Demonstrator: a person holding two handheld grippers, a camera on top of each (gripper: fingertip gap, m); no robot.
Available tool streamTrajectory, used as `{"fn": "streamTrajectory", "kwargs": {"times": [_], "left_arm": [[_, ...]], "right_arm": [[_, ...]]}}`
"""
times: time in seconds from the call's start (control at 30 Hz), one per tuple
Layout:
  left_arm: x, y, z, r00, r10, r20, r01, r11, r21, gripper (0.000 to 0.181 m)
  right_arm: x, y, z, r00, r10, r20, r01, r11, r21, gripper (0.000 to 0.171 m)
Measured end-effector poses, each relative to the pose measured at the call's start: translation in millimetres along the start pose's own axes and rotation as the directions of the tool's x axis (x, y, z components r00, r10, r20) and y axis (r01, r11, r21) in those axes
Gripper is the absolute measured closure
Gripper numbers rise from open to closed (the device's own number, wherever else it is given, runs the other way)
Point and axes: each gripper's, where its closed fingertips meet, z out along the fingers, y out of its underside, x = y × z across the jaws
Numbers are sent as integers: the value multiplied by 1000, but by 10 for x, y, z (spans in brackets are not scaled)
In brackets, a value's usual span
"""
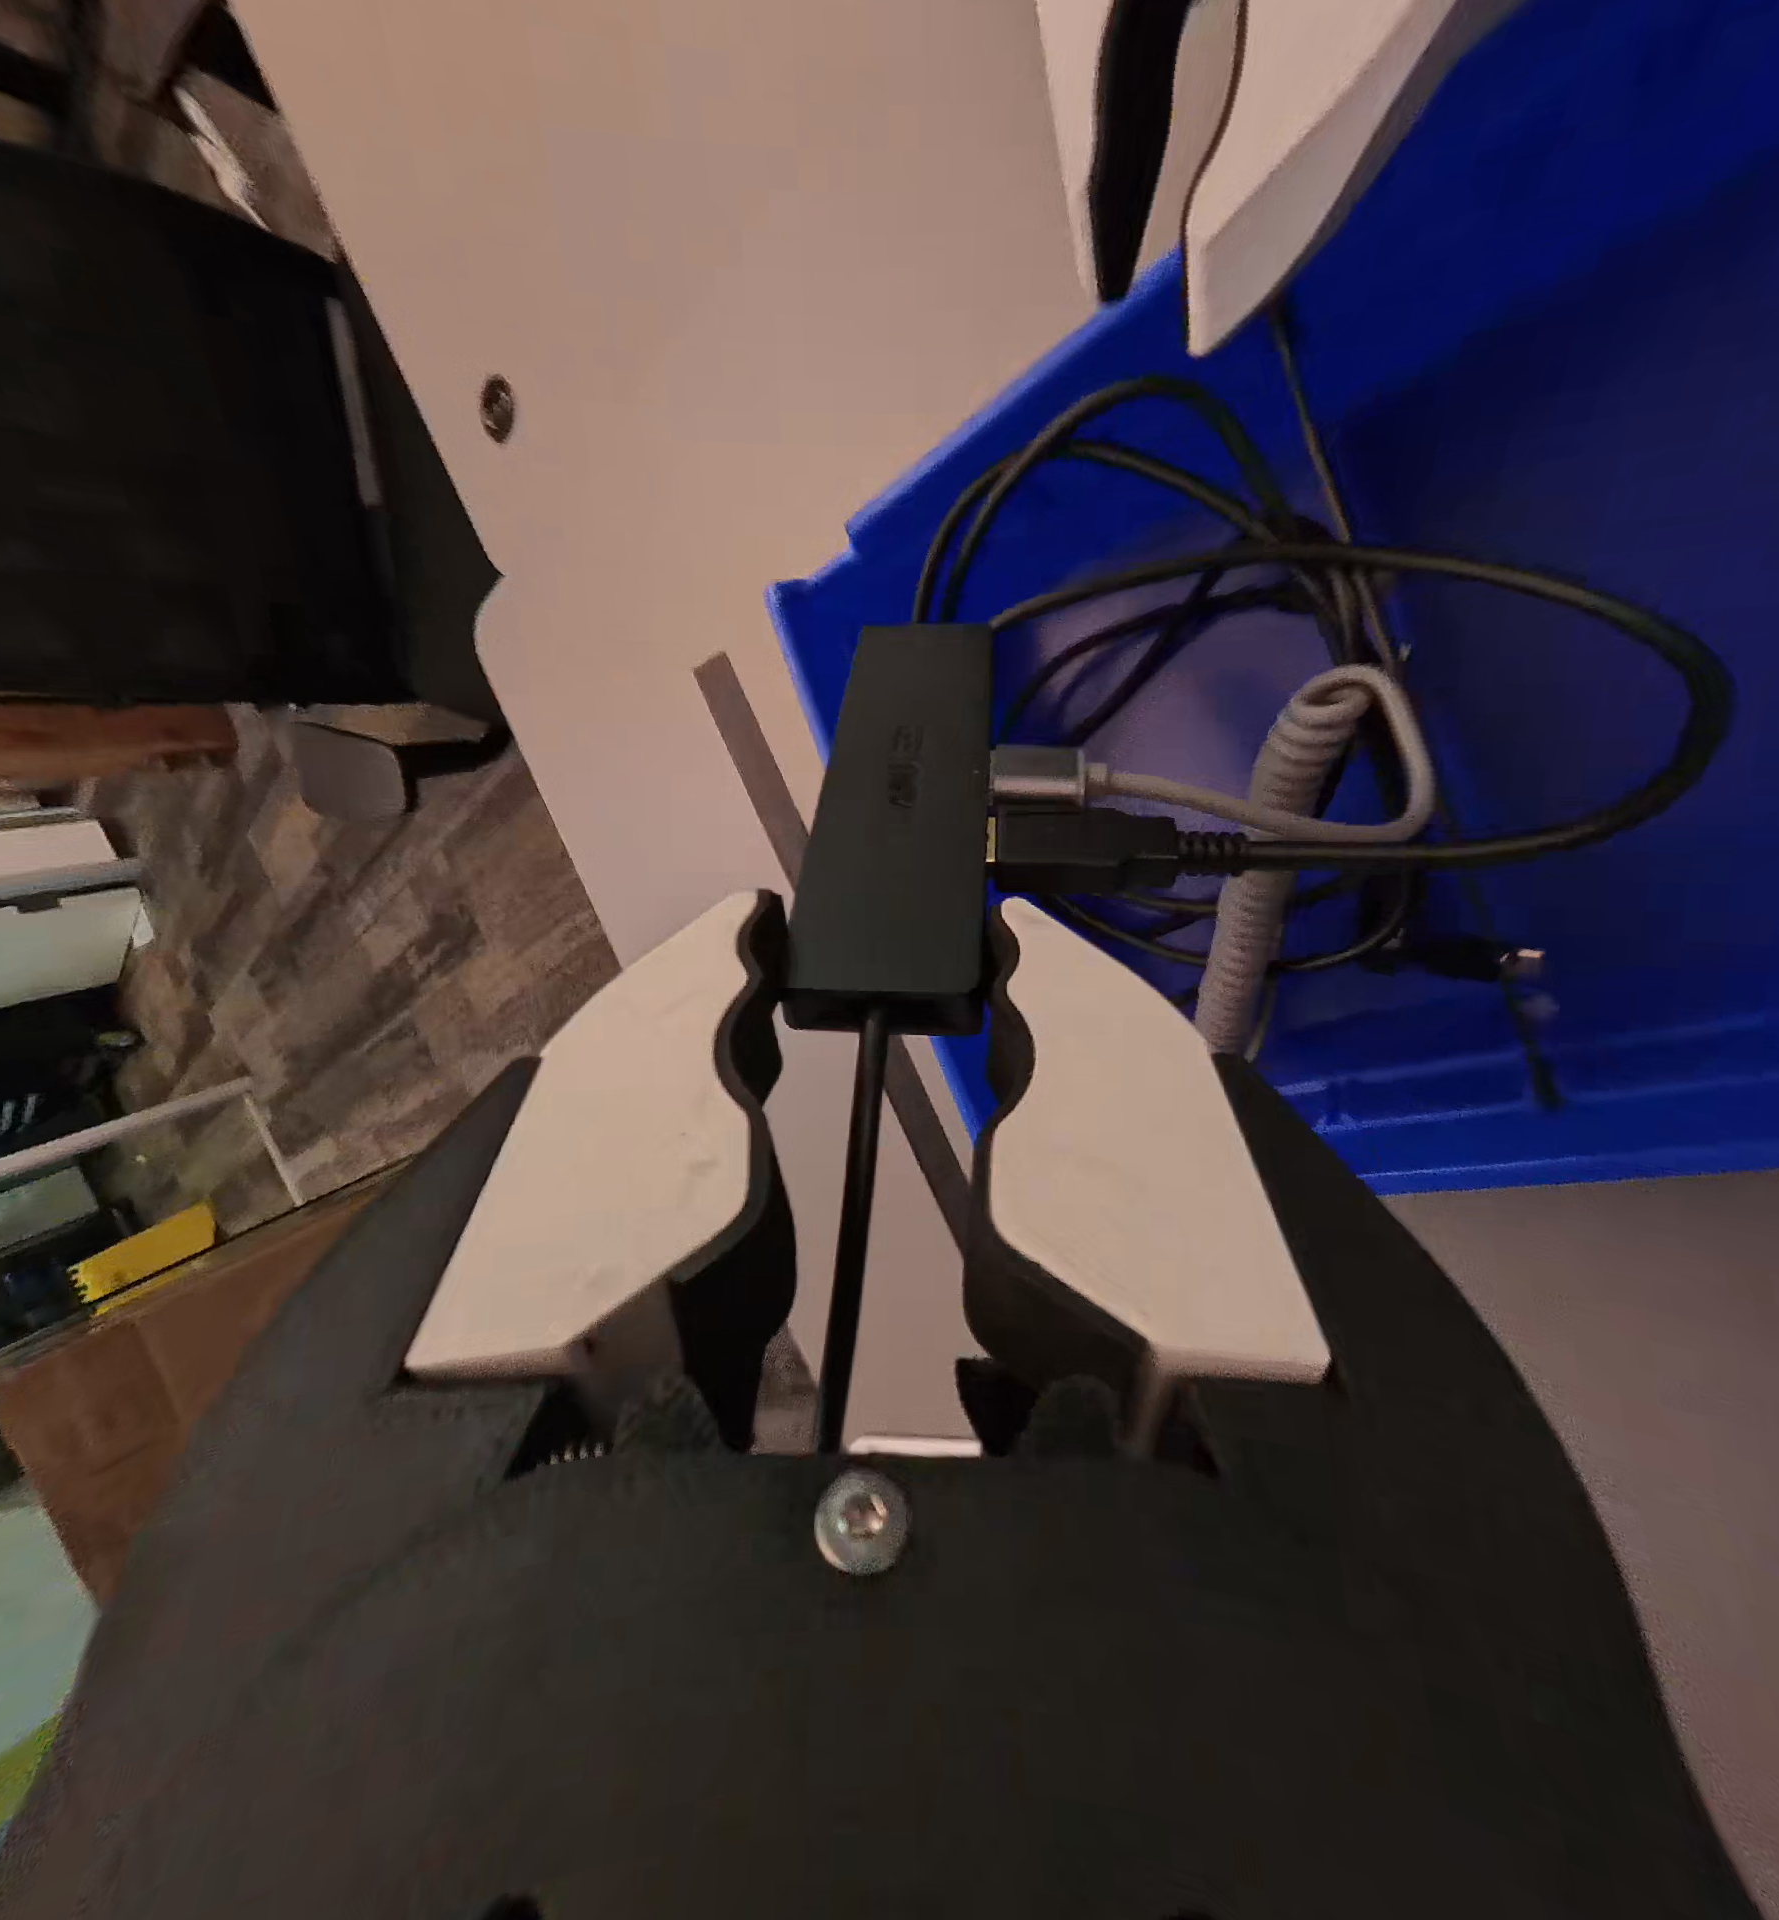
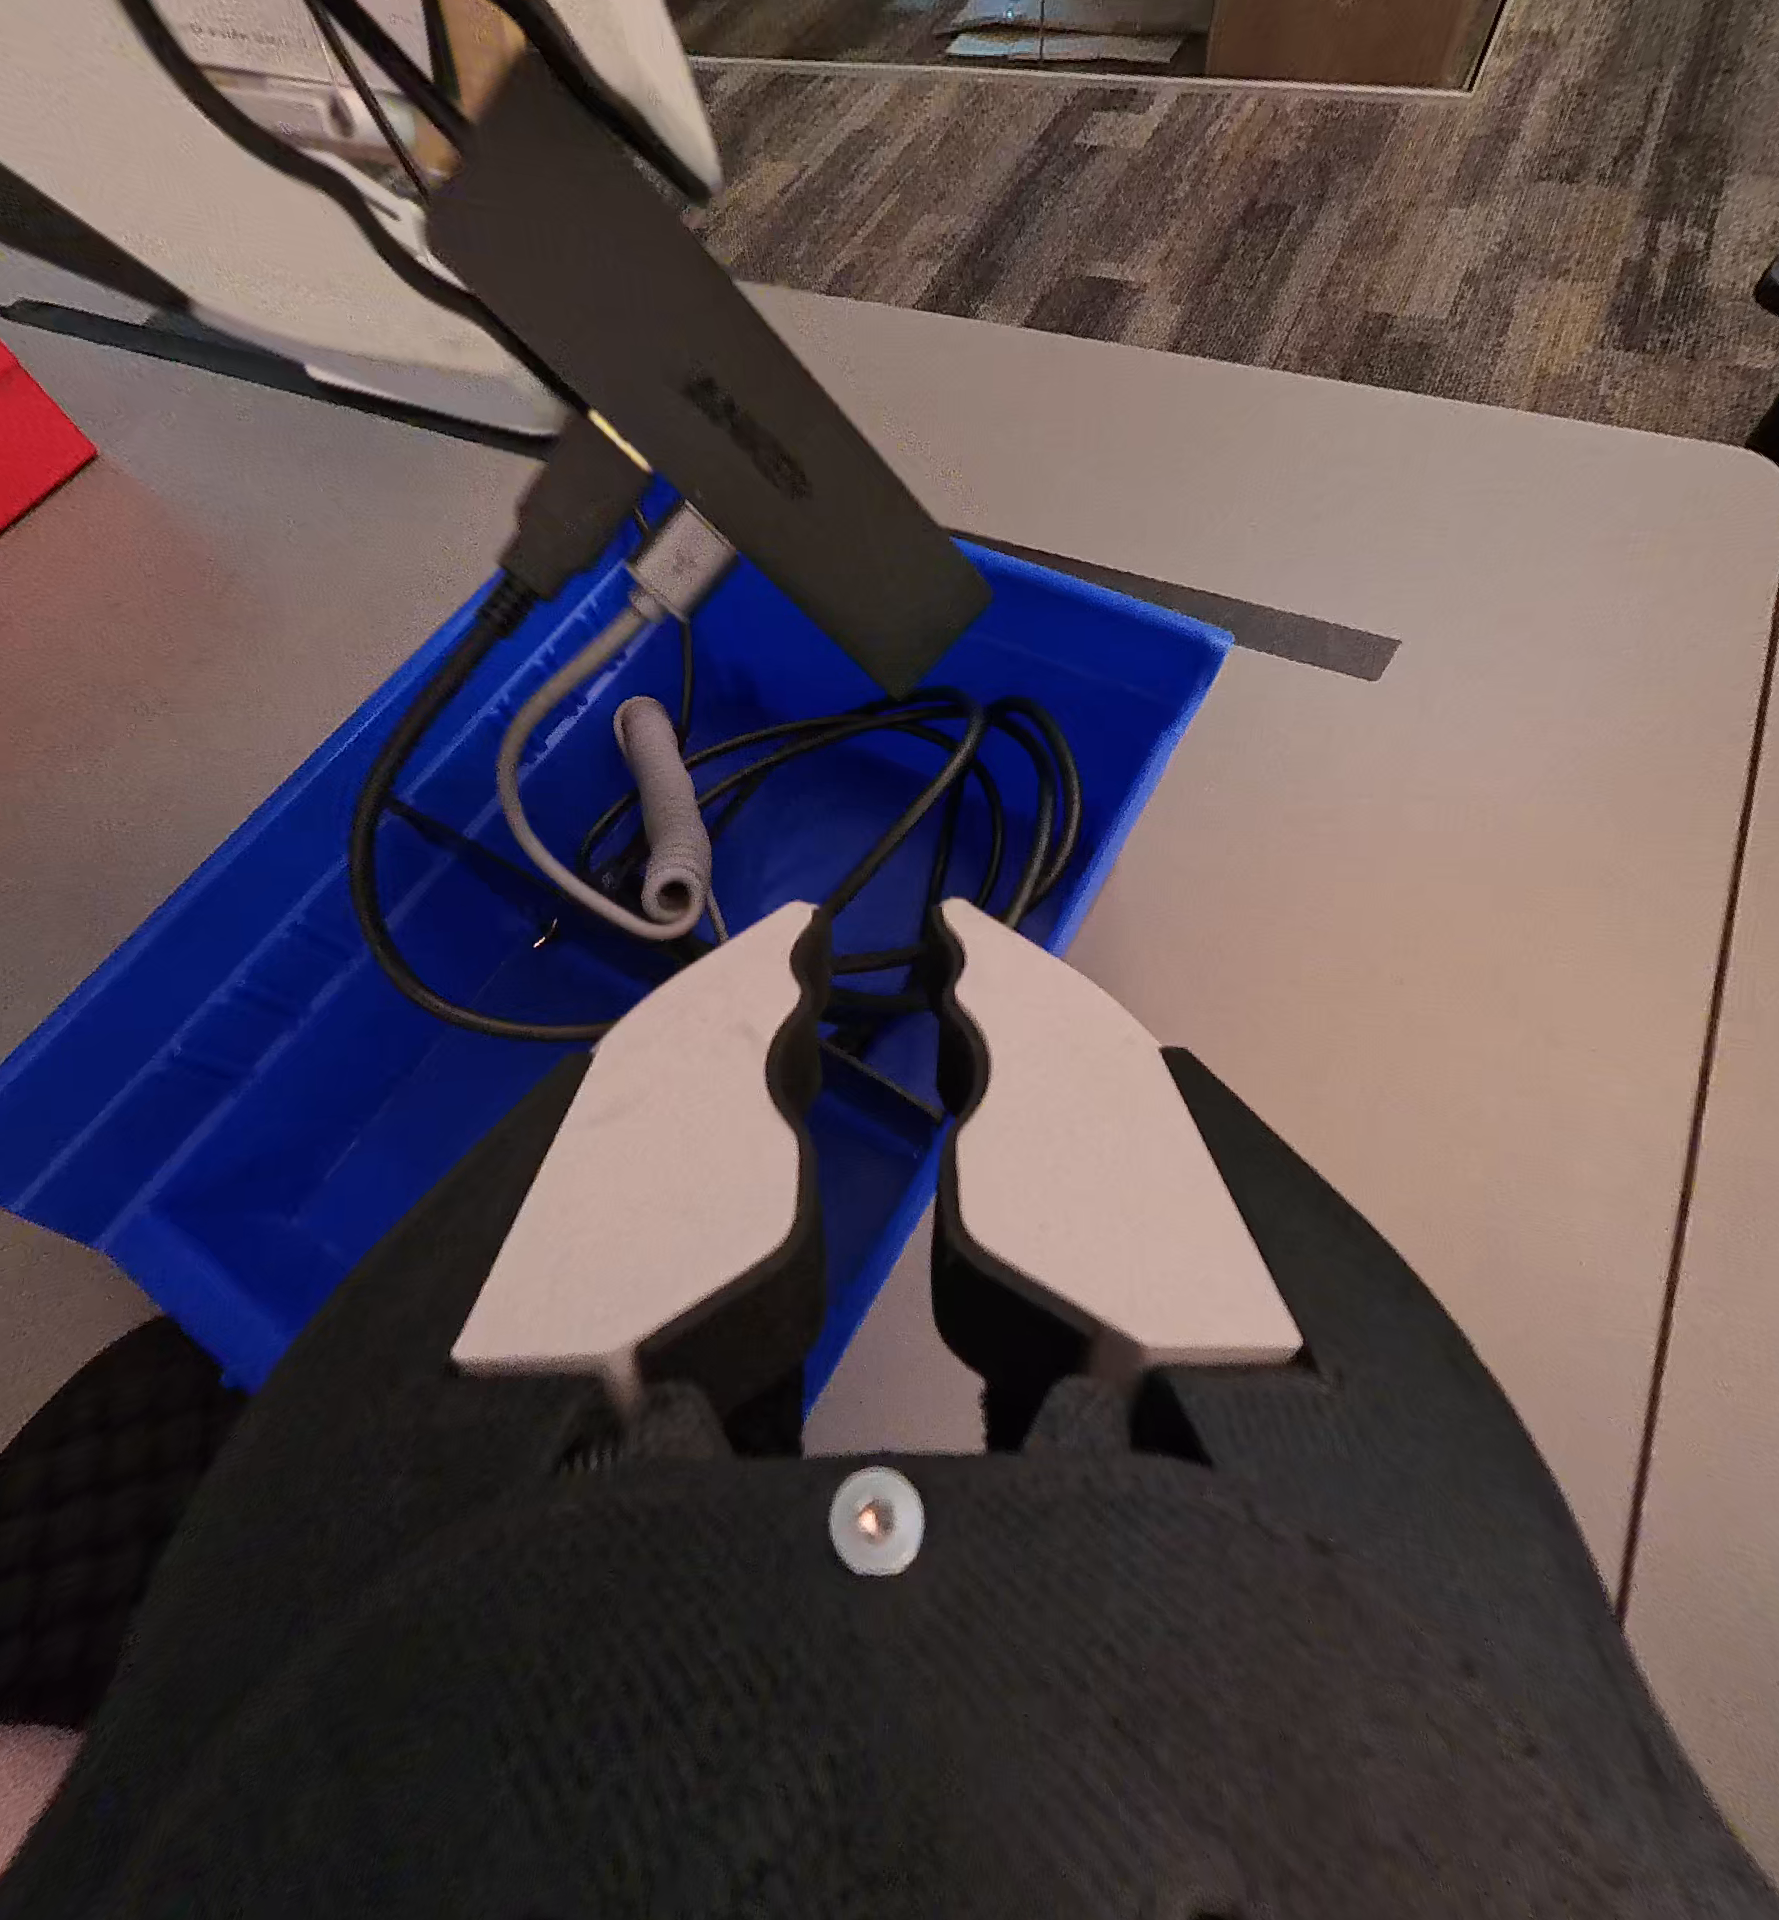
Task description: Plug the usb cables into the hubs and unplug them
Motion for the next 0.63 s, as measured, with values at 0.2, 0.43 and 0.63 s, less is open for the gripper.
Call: {"fn": "streamTrajectory", "kwargs": {"times": [0.2,0.43,0.63], "left_arm": [[-22,159,472,971,228,-67,-237,949,-207,145],[-4,106,697,955,279,-100,-295,932,-209,145],[61,355,848,963,269,-22,-266,930,-254,145]], "right_arm": [[32,-42,-24,1000,9,-4,-9,999,45,151],[192,-129,-128,995,100,-6,-97,982,159,152],[230,-145,-127,993,117,-2,-114,976,185,153]]}}
